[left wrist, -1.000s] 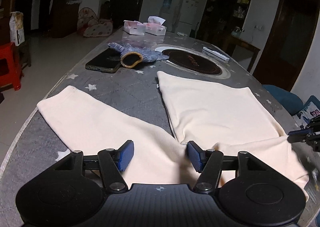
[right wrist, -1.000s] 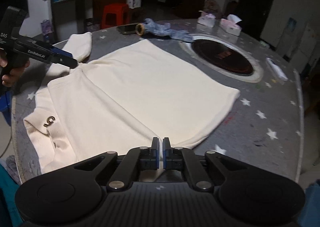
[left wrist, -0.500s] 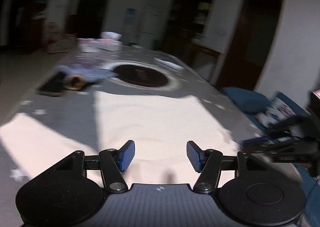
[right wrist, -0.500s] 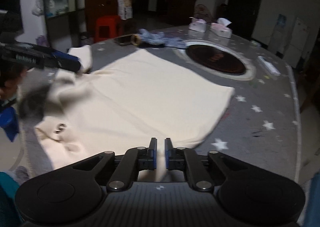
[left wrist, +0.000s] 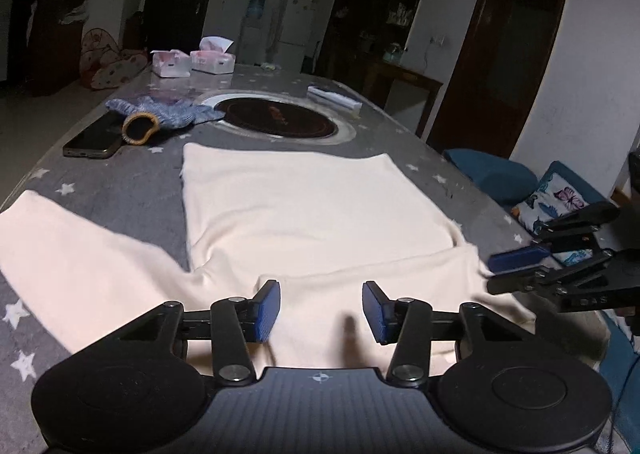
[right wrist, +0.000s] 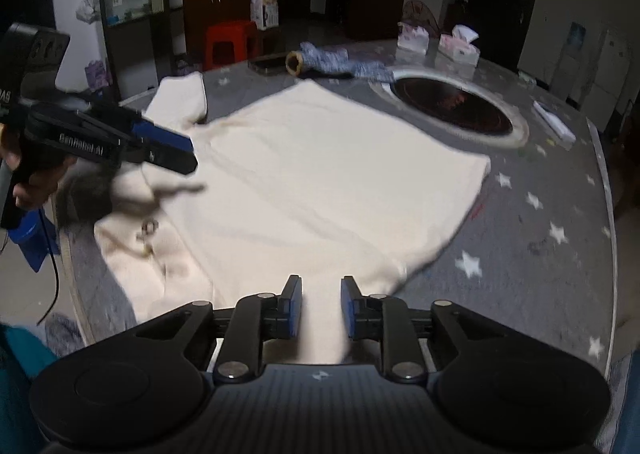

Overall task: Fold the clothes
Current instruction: 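Grasp the other cream sleeve with the left gripper and lift it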

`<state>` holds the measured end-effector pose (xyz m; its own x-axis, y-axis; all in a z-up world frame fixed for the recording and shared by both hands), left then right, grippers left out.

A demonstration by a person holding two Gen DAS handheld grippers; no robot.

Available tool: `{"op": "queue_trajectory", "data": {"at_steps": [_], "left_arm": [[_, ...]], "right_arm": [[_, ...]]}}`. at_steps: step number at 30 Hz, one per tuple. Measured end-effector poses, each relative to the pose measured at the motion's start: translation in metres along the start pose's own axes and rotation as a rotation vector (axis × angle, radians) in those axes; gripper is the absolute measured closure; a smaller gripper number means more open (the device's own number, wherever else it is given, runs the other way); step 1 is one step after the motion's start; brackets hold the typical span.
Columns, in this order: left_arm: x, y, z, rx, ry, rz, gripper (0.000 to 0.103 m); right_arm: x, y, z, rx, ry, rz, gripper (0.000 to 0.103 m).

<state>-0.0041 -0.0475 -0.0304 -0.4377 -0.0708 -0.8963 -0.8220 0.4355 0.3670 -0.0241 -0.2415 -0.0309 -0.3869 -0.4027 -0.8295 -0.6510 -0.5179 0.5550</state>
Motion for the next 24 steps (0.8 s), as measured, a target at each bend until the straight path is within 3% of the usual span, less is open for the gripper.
{"op": "queue_trajectory", "data": {"at_steps": [3, 10, 15, 21, 24], "left_arm": [[0.007, -0.008, 0.003, -0.017, -0.012, 0.024, 0.055], [-0.005, 0.018, 0.027, -0.066, 0.003, -0.039, 0.055], [-0.017, 0.031, 0.084, -0.257, 0.052, -0.073, 0.055], [-0.029, 0.034, 0.153, -0.519, 0.027, -0.084, 0.054], [-0.033, 0.036, 0.183, -0.6, 0.082, -0.088, 0.054]], "right_arm": [[-0.012, -0.014, 0.004, -0.014, 0.0, -0.02, 0.078], [-0.017, -0.045, 0.019, -0.055, 0.009, 0.002, 0.074], [-0.034, -0.056, 0.047, -0.132, 0.03, -0.029, 0.073], [-0.044, -0.082, 0.088, -0.23, 0.072, -0.028, 0.073], [-0.044, -0.089, 0.096, -0.242, 0.081, -0.025, 0.072]]}}
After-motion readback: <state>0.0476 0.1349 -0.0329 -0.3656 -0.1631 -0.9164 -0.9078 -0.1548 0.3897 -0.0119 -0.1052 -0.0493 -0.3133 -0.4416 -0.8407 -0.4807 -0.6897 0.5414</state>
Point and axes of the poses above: each gripper's, at about its wrist camera, not at the fingertips, and y roughly against the way its jaws point, z to its left, x to its underside, the point moved 10 cm from there along -y, roughly the way its jaws point, and after that the axes turned 13 degrees about -z, right-handed, at the moved point
